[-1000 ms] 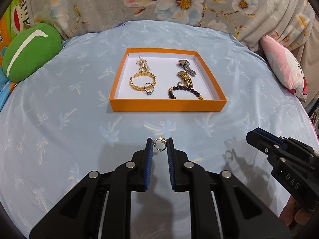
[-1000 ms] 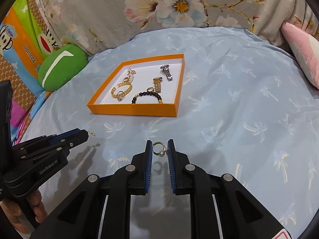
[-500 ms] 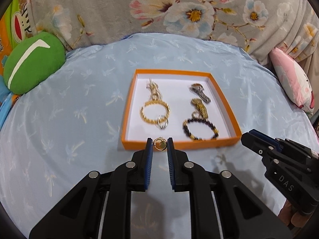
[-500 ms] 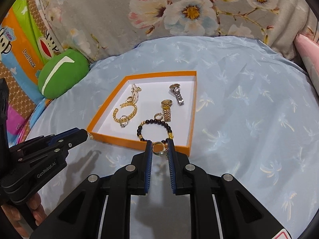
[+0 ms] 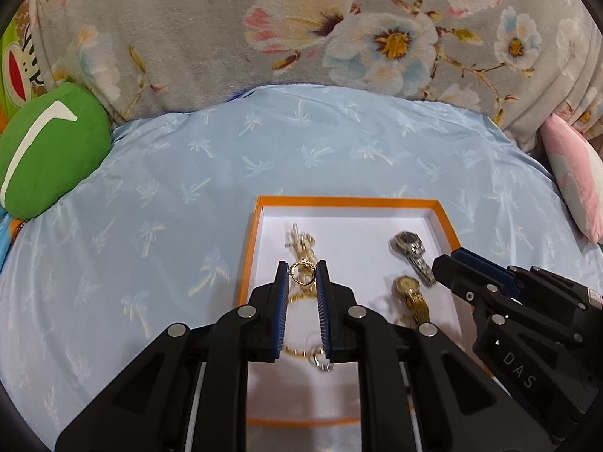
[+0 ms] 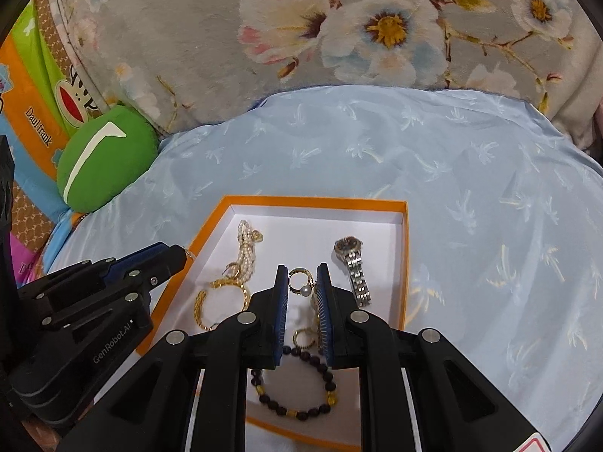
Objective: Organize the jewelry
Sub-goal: 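Carry both pearl-drop earrings into the orange box and open both tools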
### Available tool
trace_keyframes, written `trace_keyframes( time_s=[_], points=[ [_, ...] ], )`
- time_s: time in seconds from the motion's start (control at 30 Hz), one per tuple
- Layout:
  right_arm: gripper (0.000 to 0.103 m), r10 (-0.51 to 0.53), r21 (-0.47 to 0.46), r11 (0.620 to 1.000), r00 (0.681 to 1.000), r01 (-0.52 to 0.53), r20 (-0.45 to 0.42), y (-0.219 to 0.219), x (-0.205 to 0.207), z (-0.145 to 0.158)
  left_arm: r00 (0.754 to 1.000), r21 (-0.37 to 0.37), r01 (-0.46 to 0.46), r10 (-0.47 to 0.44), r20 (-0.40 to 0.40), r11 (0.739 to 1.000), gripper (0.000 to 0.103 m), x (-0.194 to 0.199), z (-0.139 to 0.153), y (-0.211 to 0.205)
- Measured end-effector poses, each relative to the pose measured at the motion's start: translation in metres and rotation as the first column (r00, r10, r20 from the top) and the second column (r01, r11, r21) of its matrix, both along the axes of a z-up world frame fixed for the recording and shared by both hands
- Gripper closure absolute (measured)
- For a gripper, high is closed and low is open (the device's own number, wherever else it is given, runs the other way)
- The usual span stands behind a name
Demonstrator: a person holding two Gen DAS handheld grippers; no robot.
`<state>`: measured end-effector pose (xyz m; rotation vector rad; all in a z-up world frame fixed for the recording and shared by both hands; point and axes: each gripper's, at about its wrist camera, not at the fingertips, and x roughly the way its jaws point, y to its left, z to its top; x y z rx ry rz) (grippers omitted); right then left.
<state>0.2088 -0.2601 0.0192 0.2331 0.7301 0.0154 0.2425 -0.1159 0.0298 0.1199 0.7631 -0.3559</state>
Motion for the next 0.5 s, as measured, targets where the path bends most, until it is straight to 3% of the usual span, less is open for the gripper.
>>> trace_keyframes(
  time_s=[0.23,0.5],
  points=[
    [0.089,0.008,-0.004,1.000,1.000,-0.008,-0.027,0.000,0.036,-0.008,1.000,0.019,0.004,-0.004,-0.007,1.000,0.089,0.028,-0.011,-0.017],
    [0.088,0.006,-0.001,1.000,0.999,-0.006,-0.046,-0.004,0.049,-0.019,1.000,0.028,-0.004,0.005,-0.029,1.000,0.089,0.041,-0.025,-0.021]
  ],
)
